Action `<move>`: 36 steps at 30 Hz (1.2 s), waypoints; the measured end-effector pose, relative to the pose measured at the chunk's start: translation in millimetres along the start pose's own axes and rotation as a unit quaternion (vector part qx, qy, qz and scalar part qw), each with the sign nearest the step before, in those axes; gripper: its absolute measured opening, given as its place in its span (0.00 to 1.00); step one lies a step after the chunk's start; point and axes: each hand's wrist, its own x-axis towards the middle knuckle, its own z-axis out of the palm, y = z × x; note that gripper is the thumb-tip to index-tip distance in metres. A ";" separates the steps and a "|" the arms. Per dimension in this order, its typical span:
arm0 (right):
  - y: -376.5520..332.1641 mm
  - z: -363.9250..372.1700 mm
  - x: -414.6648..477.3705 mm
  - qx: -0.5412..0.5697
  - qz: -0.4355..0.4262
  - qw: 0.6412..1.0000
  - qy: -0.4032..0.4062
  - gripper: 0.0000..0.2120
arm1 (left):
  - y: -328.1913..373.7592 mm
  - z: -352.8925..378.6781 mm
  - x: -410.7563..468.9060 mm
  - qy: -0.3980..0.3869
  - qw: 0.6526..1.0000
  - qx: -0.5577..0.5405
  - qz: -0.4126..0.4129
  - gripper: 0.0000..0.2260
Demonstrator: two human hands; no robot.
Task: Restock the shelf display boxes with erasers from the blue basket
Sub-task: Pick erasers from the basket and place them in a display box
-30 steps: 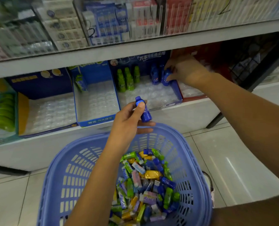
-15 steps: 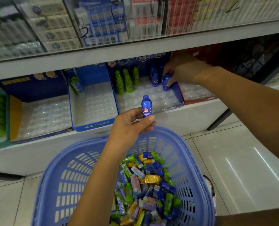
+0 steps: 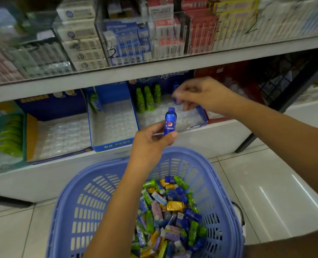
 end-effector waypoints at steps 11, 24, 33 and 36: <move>-3.7 1.2 -1.6 -0.040 -0.036 0.999 -0.006 0.11 | -9.1 9.5 7.5 0.060 0.967 0.225 0.101 0.19; 53.1 -8.1 47.4 -0.305 0.002 0.952 0.027 0.15 | -34.7 8.4 12.7 -0.064 0.855 0.509 0.081 0.27; 30.3 -6.6 52.5 -0.388 0.017 0.921 -0.027 0.18 | -33.0 4.4 9.4 -0.059 0.876 0.466 0.111 0.23; 13.3 4.5 34.8 -0.388 -0.007 0.921 0.030 0.19 | -34.0 3.9 -3.6 0.013 0.901 0.378 0.214 0.11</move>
